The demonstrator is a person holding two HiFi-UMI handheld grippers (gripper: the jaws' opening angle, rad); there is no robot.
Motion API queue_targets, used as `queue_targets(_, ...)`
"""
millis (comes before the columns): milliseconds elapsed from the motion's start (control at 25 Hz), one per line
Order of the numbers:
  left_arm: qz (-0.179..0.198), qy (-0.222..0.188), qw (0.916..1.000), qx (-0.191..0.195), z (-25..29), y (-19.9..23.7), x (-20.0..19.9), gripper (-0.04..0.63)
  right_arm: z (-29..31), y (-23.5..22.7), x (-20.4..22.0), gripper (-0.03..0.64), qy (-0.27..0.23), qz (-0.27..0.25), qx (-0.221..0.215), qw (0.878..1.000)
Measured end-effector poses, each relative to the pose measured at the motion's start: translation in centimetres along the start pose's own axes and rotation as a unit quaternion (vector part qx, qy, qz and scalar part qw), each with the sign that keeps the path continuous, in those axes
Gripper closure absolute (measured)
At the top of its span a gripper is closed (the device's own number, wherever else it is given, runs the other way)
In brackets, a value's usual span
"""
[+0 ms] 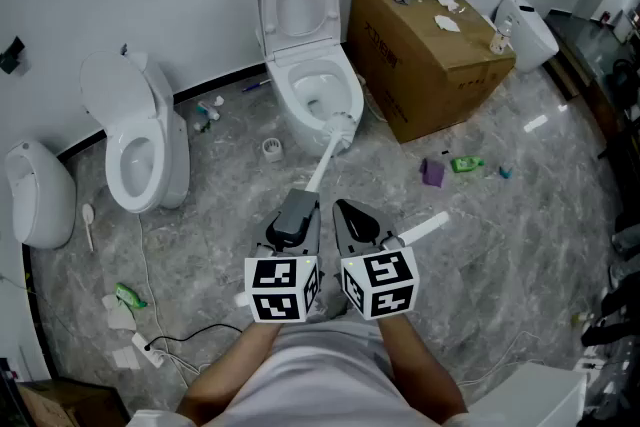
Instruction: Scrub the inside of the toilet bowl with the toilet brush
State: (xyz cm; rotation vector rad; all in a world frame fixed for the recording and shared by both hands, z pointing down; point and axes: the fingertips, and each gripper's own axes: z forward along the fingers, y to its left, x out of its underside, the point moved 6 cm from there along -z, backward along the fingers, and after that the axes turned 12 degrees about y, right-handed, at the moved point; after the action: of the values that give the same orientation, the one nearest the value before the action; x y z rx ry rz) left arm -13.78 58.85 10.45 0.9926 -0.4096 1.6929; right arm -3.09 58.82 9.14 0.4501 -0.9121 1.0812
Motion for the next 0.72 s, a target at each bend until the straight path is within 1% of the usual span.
queue_targets(440, -0.003, 0.004, 1.0, 0.008, 0.5, 1.5, -0.2, 0.443, 1.0, 0.5, -0.3, 0.617, -0.002, 0.012, 0.006, 1.0)
queue_targets(720, -0.003, 0.009, 0.9999, 0.014, 2.2, 1.9, -0.8, 0.443, 2.2, -0.5, -0.6, 0.617, 0.001, 0.018, 0.01, 1.0)
